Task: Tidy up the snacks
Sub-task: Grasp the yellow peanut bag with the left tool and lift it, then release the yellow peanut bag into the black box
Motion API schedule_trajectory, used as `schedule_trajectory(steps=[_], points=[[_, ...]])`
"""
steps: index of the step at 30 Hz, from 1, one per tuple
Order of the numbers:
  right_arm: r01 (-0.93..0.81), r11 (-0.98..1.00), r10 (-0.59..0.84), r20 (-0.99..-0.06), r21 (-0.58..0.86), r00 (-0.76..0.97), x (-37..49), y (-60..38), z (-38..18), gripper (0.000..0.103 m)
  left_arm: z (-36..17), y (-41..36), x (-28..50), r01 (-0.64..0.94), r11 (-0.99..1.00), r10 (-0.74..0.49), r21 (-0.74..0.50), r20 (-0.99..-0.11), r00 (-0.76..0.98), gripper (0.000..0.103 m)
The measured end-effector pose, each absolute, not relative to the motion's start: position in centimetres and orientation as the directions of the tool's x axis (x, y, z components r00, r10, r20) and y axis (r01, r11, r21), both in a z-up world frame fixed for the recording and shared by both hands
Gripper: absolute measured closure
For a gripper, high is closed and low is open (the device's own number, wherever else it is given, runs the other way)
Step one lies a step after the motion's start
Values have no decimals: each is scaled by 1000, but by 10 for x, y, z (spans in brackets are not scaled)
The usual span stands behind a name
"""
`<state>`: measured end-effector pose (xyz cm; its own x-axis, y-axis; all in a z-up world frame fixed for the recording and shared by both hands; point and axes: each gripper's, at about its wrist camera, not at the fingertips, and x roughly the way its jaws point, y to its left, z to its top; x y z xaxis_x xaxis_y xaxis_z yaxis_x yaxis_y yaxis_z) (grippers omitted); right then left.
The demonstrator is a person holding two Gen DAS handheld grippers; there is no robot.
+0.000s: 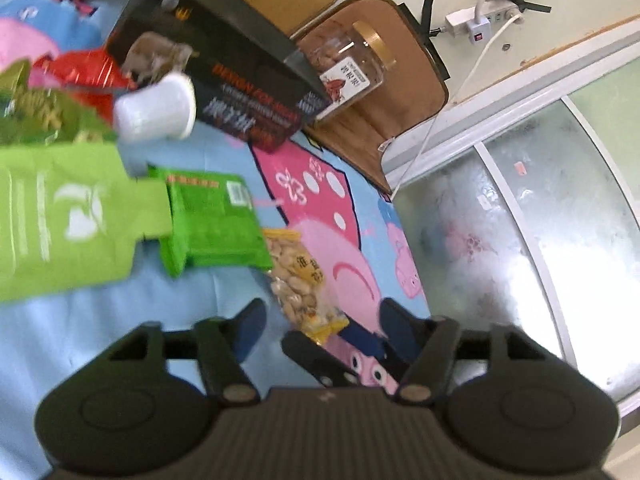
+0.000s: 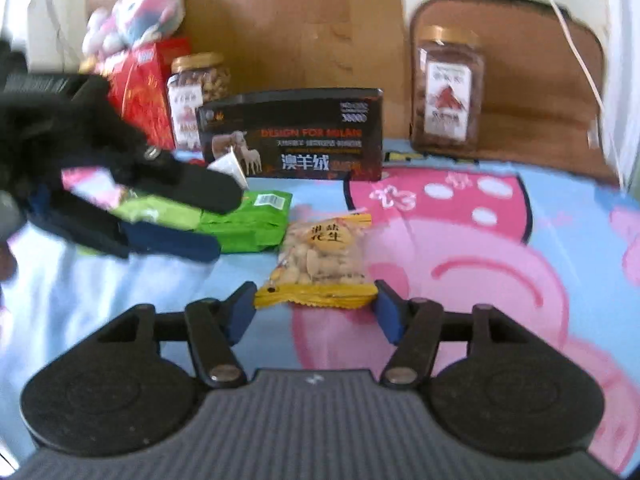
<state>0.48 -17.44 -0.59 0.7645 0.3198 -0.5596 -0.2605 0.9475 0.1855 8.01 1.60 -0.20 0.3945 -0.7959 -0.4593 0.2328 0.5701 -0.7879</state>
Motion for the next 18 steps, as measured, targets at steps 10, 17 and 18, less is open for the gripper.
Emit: schedule_trajectory(steps=[10,17,18], points=[[-310,888,446,-471,339,761,-36,-160,14,38,4,12,74,238,606,-771,-759,-487,410,71],[-377,902,430,-357,213,829,-19,-140,48,38,51,32,80,309,566,-790,-764,-395,470,72],[-382,903,428,-335,196,839,-15,-138,54,38,58,35,85,319,551,-799,-771,-377,467,72]])
